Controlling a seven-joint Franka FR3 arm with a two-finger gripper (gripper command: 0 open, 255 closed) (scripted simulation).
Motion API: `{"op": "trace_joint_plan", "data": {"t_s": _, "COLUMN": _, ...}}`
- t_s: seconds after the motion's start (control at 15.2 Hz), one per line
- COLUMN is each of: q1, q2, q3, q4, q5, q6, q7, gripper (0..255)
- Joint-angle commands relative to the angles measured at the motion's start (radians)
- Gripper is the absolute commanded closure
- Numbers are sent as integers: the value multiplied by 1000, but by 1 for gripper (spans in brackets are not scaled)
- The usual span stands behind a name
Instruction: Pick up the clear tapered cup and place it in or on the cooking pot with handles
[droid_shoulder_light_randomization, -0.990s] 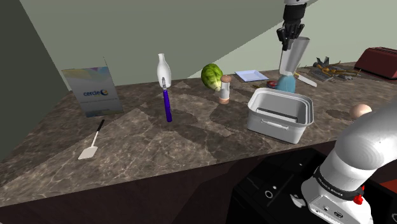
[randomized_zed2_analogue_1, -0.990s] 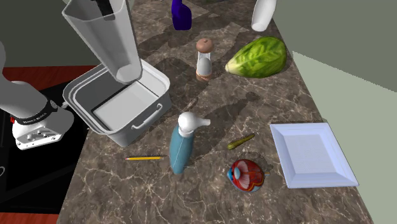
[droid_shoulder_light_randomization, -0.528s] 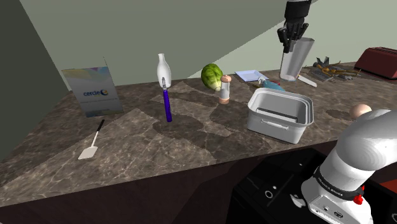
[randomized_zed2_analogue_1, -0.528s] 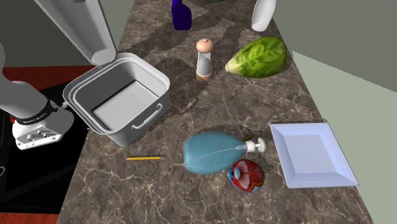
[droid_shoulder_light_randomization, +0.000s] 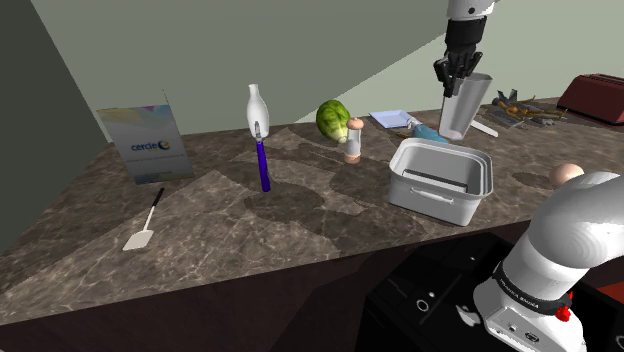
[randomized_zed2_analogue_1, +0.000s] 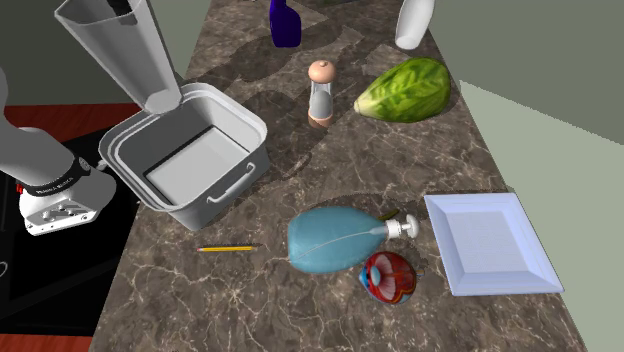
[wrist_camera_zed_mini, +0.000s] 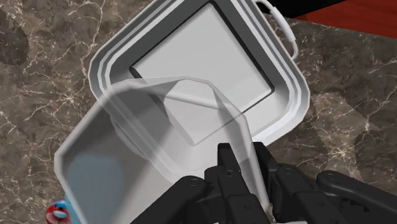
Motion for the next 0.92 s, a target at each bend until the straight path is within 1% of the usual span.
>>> {"op": "trace_joint_plan", "data": {"t_s": 0.0, "q1": 0, "q2": -9, "q3": 0, "q4": -37, "q5": -1, "q6": 28, "q7": 5, "gripper": 255}}
{"op": "trace_joint_plan", "data": {"t_s": 0.86, "q1": -4, "q2": -33, "q3": -12, "q4": -228, "q5": -13, "q6": 195, "q7": 25, "gripper": 255}}
